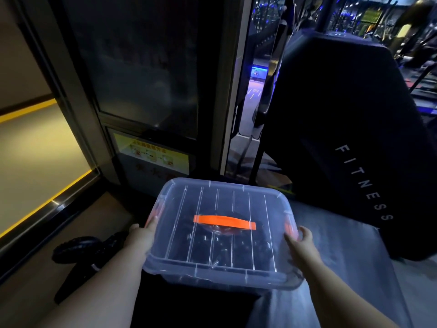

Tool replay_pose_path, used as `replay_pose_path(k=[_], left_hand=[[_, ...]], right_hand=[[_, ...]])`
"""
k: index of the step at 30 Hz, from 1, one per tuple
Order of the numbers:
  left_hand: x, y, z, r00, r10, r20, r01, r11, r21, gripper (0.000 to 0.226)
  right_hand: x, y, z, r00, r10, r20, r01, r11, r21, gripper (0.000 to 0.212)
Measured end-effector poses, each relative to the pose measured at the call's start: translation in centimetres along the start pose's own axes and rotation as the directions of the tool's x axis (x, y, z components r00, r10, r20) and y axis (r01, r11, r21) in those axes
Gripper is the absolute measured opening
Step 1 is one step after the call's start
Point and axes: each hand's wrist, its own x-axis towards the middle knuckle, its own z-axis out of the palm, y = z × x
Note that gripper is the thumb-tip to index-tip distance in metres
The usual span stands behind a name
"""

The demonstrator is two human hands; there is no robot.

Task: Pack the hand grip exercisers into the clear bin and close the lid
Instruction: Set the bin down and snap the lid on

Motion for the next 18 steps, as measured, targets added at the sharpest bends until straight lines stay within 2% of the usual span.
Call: replay_pose_path(k=[2,5,8,10,18], left_hand=[[0.3,-0.2,0.0,0.999,-0.011,0.042,0.012,1.0,-0.01,0.076],[0.2,-0.6,0.2,0.999,0.039,0.001,-0.039,0.998,-0.047,0.061],[-0.4,-0.8,0.3,0.98,0.16,-0.115,-0.161,0.987,0.001,0.04],[-0.9,-0.7,0.2,0.961,0.229,-0.158,-0.217,0.972,0.088,0.039],[-1.4,-0.8,0.3,0.958,0.243,-0.15,-0.232,0.969,0.089,0.032]], right_hand=[[0.1,0.1,0.1,1.0,-0.001,-0.01,0.001,1.0,0.0,0.068],[0.3,0.3,0.2,0.998,-0.037,-0.058,0.032,0.996,-0.083,0.071],[0.2,0.2,0.1,0.996,-0.048,-0.074,0.035,0.985,-0.171,0.06],[0.2,0.2,0.0,0.996,-0.065,-0.061,0.051,0.975,-0.216,0.043],[0.4,0.3,0.1,0.993,-0.088,-0.073,0.068,0.968,-0.242,0.039]])
